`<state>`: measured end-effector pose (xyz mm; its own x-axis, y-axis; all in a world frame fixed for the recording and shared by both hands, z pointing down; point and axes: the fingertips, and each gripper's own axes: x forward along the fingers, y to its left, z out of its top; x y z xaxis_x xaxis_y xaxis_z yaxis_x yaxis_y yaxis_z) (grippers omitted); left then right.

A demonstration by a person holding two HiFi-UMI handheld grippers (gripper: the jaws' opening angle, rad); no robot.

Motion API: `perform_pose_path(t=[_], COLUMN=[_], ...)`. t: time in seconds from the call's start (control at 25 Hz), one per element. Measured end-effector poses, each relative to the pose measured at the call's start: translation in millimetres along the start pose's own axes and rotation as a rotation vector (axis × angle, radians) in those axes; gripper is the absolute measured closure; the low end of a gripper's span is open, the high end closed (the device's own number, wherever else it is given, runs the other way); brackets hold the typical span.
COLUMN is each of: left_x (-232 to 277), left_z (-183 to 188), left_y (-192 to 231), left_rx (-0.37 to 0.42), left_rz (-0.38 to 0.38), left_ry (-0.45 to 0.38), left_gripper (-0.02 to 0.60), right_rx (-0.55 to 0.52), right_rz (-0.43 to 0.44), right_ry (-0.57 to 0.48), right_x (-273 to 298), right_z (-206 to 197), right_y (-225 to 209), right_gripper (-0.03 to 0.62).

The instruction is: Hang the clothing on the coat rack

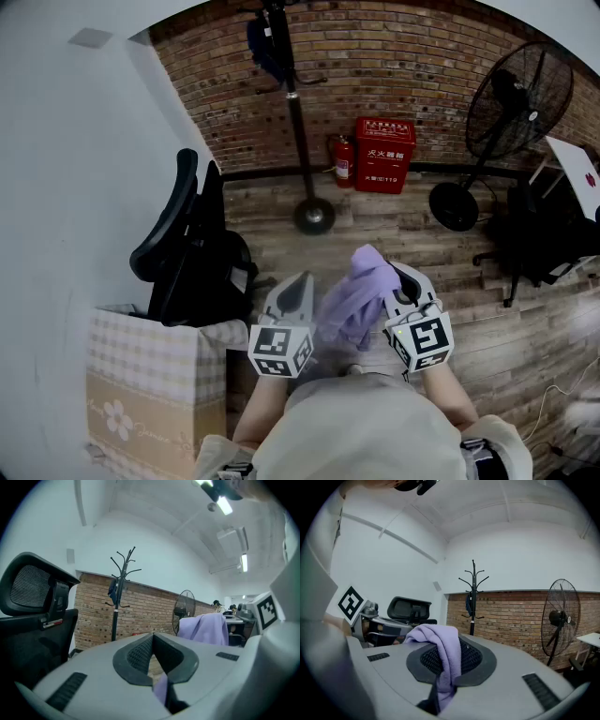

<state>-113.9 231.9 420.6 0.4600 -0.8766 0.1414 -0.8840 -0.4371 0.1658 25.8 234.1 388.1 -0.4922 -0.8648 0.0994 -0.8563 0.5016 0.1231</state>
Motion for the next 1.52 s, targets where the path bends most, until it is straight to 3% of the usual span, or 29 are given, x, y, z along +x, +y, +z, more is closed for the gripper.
perform_pose_path(t=[0.64,1.04,1.52], left_x=[1,6,24], left_z=[7,-7,-8], left_y=[-20,-47,-50], left_rx=[-0.068,-0.077,-0.072], left_rz=[0.021,0.033,0.020], left_ry=[-0.055,-0.028,-0.017], left_gripper=[0.578,0.578,0.578], right_rx=[0.068,0.126,0.168], right_rz=[0.044,0.057,0.042], right_ry=[-0.024,-0.025,-0.023], right_x=[-8,-26,-18], right_z=[-2,-11,-19], right_y=[-14,-38,-54], right_gripper=[0.570,0.569,0.569])
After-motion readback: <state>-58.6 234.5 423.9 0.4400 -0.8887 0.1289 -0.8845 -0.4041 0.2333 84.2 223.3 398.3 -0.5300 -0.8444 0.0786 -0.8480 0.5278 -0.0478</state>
